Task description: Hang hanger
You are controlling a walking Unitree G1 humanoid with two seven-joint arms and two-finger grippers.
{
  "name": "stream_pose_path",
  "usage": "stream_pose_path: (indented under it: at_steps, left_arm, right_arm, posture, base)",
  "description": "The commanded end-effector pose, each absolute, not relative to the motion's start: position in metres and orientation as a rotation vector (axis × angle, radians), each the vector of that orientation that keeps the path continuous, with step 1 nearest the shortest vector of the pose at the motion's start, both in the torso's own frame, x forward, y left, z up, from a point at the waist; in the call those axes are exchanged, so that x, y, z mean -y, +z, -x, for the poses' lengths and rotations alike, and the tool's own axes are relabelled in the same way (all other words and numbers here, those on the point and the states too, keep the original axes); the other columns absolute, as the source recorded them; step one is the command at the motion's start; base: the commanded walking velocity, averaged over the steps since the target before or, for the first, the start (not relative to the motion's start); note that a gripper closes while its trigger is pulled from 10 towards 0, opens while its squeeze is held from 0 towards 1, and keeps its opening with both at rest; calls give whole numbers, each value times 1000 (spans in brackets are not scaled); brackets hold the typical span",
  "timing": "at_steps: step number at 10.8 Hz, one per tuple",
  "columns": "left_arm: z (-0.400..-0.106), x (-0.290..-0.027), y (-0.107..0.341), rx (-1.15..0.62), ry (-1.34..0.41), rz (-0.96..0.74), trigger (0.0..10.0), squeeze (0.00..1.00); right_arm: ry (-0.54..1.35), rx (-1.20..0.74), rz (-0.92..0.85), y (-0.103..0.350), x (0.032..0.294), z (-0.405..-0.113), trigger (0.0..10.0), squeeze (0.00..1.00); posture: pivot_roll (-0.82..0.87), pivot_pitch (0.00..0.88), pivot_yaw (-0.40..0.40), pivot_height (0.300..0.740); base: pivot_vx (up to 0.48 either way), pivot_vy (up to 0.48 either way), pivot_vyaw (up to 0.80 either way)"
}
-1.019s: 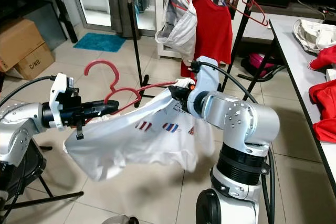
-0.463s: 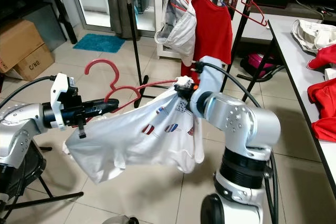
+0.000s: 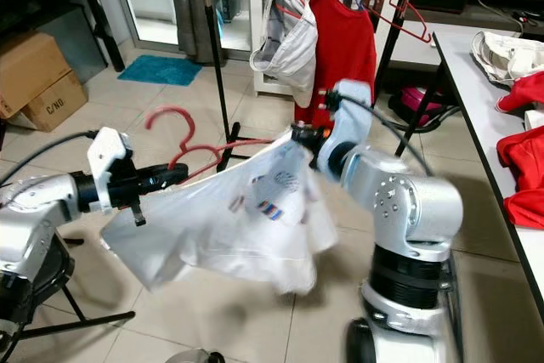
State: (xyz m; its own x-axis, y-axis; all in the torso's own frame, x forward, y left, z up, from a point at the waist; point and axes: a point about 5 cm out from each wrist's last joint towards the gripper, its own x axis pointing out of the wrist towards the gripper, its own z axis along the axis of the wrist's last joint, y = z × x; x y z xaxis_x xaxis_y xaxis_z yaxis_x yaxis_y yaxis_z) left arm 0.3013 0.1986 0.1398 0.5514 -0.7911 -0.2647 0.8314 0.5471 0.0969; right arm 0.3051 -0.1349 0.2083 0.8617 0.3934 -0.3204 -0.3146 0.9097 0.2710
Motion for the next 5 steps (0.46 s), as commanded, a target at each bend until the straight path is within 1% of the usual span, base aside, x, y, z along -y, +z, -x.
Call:
stream_pose_path:
  at_steps: [1, 2, 4, 5]
  left_arm:
    - [-304, -198, 142, -191, -949, -249, 0, 0]
    - [-305, -194, 137, -213, -941, -287, 0, 0]
    - [-308, -183, 127, -241, -954, -344, 0, 0]
    - [-310, -172, 121, -263, -980, -391, 0, 0]
  right_arm:
    - [417, -328, -176, 215, 132, -303, 0, 0]
    - [472, -300, -129, 218, 128, -300, 0, 0]
    - [587, -260, -98, 224, 116, -292, 0, 0]
    - [584, -306, 2, 214, 116, -290, 0, 0]
  posture:
    - [-70, 0, 66, 740]
    - [-70, 0, 66, 740]
    - [-72, 0, 65, 740]
    - [-75, 0, 61, 740]
  base:
    - [0, 0, 0]
    - [0, 0, 0]
    - [0, 0, 0]
    - [0, 0, 0]
